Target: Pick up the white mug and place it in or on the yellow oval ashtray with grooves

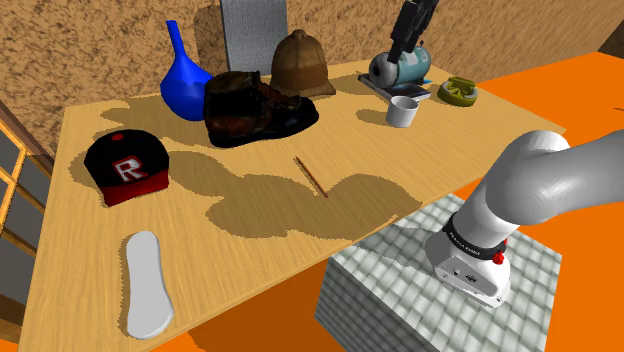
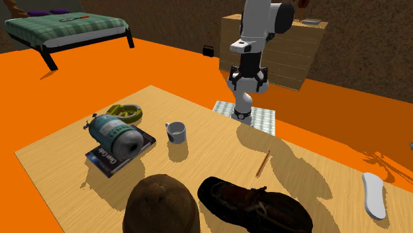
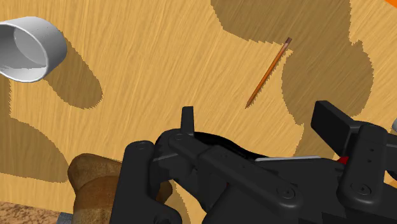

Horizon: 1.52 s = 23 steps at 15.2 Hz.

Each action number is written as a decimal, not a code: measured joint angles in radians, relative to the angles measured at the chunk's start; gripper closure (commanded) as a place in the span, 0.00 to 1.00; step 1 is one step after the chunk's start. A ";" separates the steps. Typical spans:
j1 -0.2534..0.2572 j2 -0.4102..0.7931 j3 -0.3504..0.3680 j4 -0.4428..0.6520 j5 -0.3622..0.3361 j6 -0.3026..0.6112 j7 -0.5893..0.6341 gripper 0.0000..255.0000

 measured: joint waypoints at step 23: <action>-0.141 0.378 -0.313 -0.141 -0.208 0.450 -0.309 0.00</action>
